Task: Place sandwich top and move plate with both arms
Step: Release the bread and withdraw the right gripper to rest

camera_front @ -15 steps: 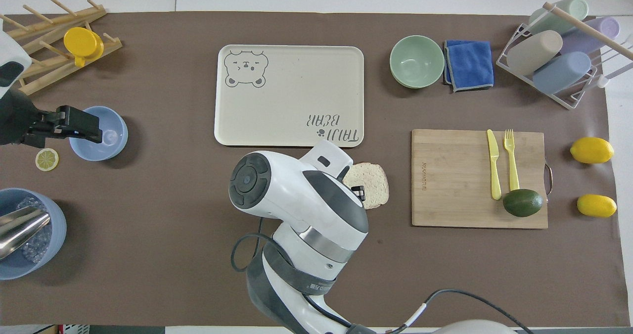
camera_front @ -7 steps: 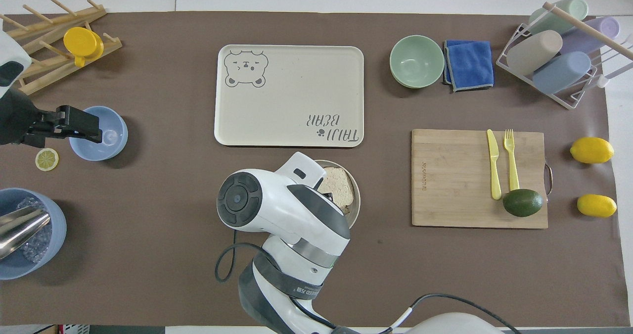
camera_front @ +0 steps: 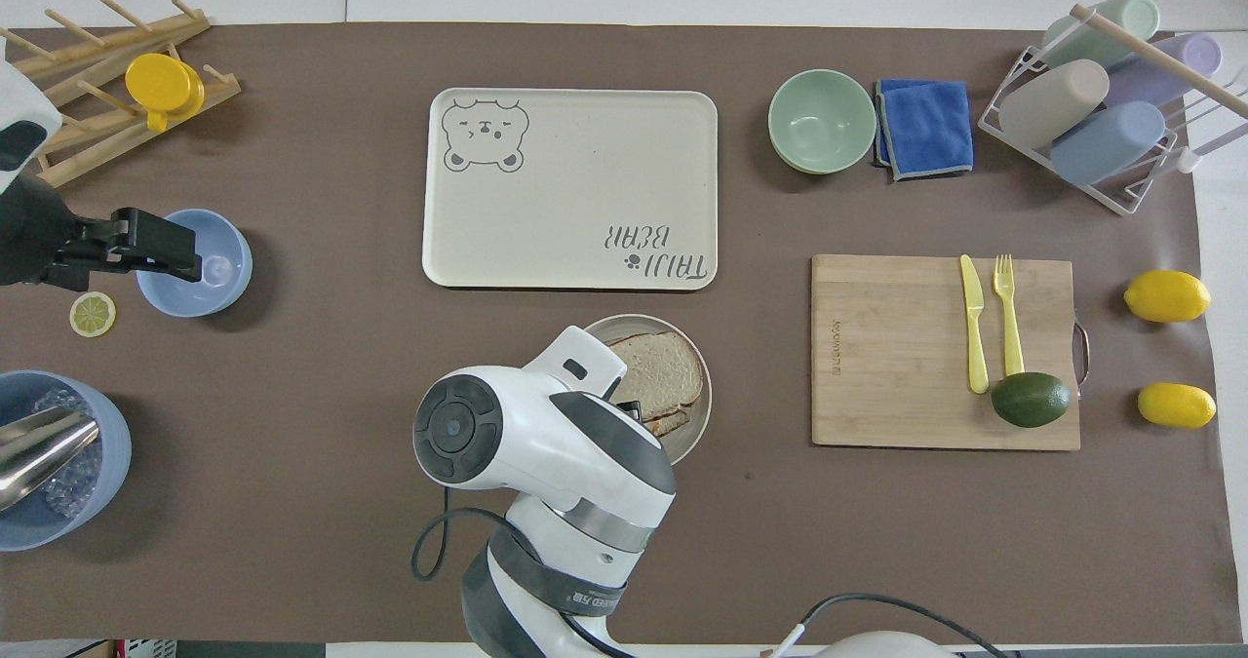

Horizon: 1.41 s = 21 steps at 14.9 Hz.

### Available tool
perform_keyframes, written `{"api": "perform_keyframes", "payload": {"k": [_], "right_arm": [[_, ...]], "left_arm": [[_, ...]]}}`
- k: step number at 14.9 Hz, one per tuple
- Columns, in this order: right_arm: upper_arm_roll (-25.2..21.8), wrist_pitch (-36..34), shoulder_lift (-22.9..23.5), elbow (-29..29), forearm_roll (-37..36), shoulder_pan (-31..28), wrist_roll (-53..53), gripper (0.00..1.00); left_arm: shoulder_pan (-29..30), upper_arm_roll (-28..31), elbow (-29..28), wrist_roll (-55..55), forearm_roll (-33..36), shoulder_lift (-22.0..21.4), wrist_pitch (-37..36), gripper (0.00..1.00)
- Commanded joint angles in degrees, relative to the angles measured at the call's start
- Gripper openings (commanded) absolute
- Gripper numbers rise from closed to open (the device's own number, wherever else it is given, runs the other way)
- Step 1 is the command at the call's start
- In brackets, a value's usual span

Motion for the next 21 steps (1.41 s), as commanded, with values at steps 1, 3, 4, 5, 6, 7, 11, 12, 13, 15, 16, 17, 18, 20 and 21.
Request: {"api": "perform_keyframes", "payload": {"k": [1,3,4,5,6,7,11,12,13,15,16,17,18,20,21], "right_arm": [[0.97,-0.50,-2.11,2.08,0.53,-1.48,0.23,1.00],[0.63,-3.30,-5.09,2.88,0.45,-4.19,-3.00,1.00],[0.80,-4.79,-6.50,2.88,0.53,-7.43,-5.90,1.00],[0.89,-7.07,-7.90,2.97,0.62,-10.33,-8.97,1.00],[0.80,-9.27,-9.40,3.14,1.93,-13.23,-12.13,1.00],[0.54,-10.94,-10.80,3.15,3.16,-15.96,-14.78,1.00],[-0.51,-19.72,-17.56,3.67,8.78,-29.14,-25.94,1.00],[-3.13,-22.53,-19.32,5.07,9.75,-30.39,-29.18,1.00],[-6.89,-25.17,-19.78,6.65,10.20,-30.22,-33.57,1.00],[-12.10,-27.83,-19.78,8.85,10.55,-30.05,-42.62,1.00],[-13.42,-28.71,-19.87,8.95,10.29,-30.13,-44.93,1.00],[-15.18,-29.15,-19.87,9.03,10.03,-30.22,-46.17,1.00],[-17.80,-29.24,-19.87,9.04,10.46,-30.14,-47.49,1.00],[-19.41,-29.68,-20.22,8.77,10.38,-30.05,-47.24,1.00],[-19.85,-29.86,-20.31,8.60,10.38,-30.05,-47.23,1.00]], "left_arm": [[-0.33,0.39,-1.56,0.40,0.91,-1.50,-0.06,1.00],[-0.42,0.39,-1.56,0.40,0.91,-1.50,-0.15,1.00],[-0.42,0.39,-1.56,0.40,0.91,-1.50,-0.06,1.00],[-0.42,0.39,-1.56,0.40,0.91,-1.50,-0.15,1.00],[-0.42,0.39,-1.56,0.40,0.91,-1.50,-0.24,1.00],[-0.42,0.39,-1.56,0.31,0.91,-1.50,-0.06,1.00],[-1.21,0.30,-3.13,0.14,0.91,-2.29,0.29,1.00],[-1.21,0.22,-4.62,0.05,0.91,-3.07,0.64,1.00],[-1.21,0.04,-6.20,0.05,0.91,-3.86,1.08,1.00],[-2.51,-0.22,-10.07,-0.04,0.83,-5.62,3.35,1.00],[-3.48,-0.31,-12.78,-0.65,0.65,-6.85,5.45,1.00],[-3.84,-0.40,-14.73,-1.87,0.13,-7.38,7.04,1.00],[-5.41,-0.40,-16.22,-3.80,0.03,-7.39,8.62,1.00],[-8.14,-0.40,-18.77,-7.32,-0.92,-6.86,11.52,1.00],[-8.24,-0.40,-20.70,-8.12,-3.28,-6.86,14.06,1.00]]}}
